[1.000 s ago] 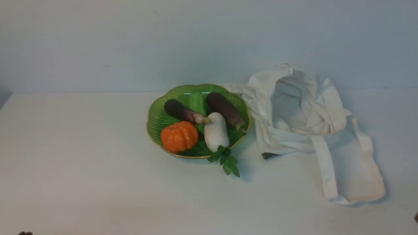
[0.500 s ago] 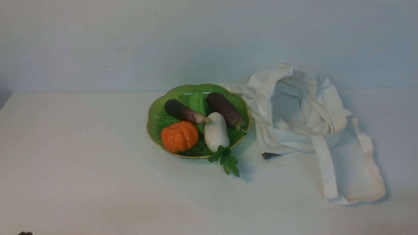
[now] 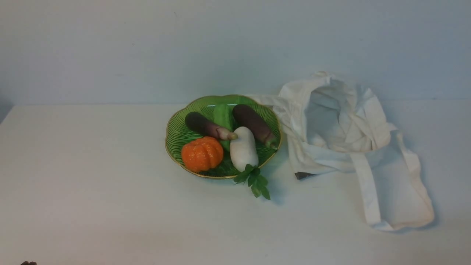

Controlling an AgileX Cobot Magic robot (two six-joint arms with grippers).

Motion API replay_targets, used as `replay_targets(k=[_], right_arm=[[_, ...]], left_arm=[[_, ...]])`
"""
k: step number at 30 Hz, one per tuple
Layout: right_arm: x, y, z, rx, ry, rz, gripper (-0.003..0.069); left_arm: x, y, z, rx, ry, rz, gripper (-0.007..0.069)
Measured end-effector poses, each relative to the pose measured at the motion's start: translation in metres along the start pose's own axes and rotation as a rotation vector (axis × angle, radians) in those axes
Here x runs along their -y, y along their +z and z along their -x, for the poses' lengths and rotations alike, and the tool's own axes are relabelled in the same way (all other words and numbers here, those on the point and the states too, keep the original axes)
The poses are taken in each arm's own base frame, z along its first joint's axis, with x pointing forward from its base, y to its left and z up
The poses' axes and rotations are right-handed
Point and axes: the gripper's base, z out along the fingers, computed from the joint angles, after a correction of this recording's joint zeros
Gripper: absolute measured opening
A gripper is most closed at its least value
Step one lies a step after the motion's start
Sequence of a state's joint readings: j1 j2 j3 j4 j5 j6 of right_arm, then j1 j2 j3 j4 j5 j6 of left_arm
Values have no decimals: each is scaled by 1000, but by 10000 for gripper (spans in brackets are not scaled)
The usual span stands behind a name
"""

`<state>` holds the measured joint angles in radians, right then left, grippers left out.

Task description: Take vegetables from cloth bag on white table place on plate.

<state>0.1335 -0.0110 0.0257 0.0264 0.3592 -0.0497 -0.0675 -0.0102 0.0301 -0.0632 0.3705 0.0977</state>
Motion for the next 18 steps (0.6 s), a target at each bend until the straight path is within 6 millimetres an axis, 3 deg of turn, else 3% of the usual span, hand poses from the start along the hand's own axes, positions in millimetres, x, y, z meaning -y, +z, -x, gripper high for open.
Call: replay_targets(k=[18], right_arm=[[2, 0, 0, -2, 7, -36, 20]], left_arm=[[0, 0, 0, 0, 0, 0, -5]])
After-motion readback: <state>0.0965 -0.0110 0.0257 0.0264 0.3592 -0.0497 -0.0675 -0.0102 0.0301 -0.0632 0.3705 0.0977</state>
